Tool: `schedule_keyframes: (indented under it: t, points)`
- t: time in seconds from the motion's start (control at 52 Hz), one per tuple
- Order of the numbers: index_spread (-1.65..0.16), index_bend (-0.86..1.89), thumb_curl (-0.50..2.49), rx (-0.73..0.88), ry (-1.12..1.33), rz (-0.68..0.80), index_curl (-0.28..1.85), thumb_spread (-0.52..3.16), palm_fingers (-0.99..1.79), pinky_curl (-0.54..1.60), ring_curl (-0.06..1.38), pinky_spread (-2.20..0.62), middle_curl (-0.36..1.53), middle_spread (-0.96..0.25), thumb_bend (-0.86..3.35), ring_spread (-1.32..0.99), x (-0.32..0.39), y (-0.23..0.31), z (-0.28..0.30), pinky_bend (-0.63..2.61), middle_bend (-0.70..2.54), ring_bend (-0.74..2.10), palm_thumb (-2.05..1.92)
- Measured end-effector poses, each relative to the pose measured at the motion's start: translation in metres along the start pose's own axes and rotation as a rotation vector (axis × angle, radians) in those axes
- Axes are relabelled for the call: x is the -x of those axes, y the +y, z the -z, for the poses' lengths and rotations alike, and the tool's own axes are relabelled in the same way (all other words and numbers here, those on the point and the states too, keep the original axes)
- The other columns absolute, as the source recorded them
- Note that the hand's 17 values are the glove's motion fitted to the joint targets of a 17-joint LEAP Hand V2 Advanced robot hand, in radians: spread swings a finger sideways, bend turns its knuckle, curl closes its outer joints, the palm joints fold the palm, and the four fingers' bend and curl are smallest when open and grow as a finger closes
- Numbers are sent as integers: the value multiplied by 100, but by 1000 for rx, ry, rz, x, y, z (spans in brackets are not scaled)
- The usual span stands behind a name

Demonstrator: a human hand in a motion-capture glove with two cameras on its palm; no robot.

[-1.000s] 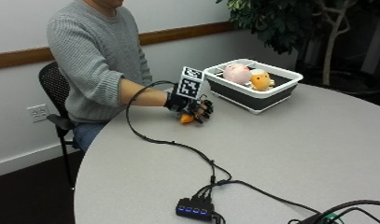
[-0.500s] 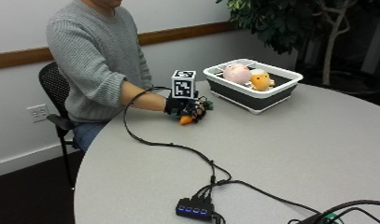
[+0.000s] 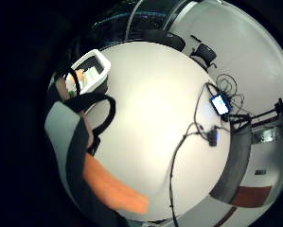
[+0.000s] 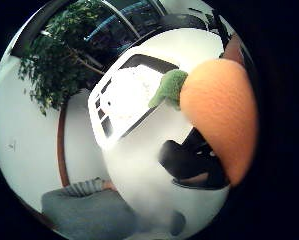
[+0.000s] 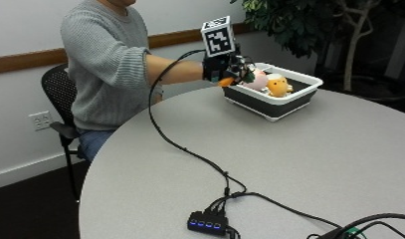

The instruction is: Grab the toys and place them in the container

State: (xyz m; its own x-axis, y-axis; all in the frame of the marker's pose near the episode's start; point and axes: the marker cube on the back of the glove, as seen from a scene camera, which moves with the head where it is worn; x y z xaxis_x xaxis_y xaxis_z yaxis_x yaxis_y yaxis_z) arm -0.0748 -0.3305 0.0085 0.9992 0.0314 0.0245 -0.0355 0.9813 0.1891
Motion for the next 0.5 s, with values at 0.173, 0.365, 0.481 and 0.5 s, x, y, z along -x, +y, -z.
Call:
schedule_keyframes:
  t: [0.173,0.365,0.481,0.5]
  points:
    - [-39,40,67,54,-96,24,32,110,92,46,68,-41,74,-26,13,-49,55,-78,-11,110,87,110,48]
    - [-39,21,72,98,42,62,32,112,79,48,69,-42,78,-28,10,-48,112,-129,-25,118,81,113,45]
    - [-38,14,72,128,240,-40,31,118,76,48,69,-42,80,-29,8,-48,101,-135,-40,121,78,114,42]
    - [-37,12,72,144,223,-31,30,120,74,48,69,-42,80,-29,7,-48,103,-134,-42,121,77,114,40]
